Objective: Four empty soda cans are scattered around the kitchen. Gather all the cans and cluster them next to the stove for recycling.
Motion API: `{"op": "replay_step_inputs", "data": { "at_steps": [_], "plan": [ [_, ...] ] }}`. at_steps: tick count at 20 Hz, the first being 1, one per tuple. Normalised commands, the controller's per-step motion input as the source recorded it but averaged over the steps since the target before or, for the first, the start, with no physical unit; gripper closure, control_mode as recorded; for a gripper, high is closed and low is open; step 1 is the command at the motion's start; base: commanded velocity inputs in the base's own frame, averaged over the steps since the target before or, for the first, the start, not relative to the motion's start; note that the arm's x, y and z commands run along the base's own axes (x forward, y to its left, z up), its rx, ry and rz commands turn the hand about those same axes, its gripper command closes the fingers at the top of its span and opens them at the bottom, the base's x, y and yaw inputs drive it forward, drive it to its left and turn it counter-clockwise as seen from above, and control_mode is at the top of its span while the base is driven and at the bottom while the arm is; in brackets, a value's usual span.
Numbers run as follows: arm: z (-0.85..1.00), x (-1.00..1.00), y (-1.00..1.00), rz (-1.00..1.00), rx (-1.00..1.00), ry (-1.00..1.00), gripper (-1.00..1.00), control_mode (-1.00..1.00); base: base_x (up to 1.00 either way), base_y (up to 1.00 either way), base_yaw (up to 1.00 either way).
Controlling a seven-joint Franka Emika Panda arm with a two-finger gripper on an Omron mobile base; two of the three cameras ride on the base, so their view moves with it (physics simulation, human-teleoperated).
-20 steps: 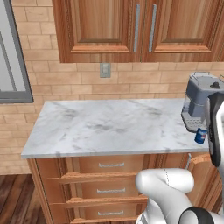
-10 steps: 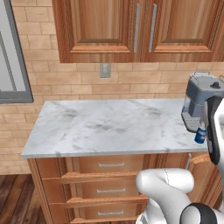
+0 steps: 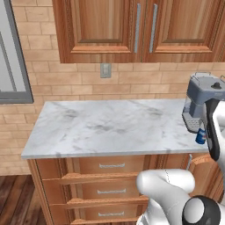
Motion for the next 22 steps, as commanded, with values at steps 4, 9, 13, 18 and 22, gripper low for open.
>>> {"op": "replay_step_inputs", "data": {
  "at_steps": [4,9,13,18,22],
  "plan": [
    [-0.11,0.18,-0.12,0.0,0.0,0.01,-1.0,-1.0,0.0,0.0,0.0],
    [-0.12,0.2,-0.07,0.0,0.0,0.0,-1.0,-1.0,0.0,0.0,0.0],
    [-0.16,0.2,-0.01,0.0,0.0,0.0,-1.0,-1.0,0.0,0.0,0.0],
    [-0.13,0.15,-0.09,0.0,0.0,0.01,-1.0,-1.0,0.0,0.0,0.0],
    [-0.15,0.13,-0.13,0.0,0.0,0.01,-1.0,-1.0,0.0,0.0,0.0]
  ]
}}
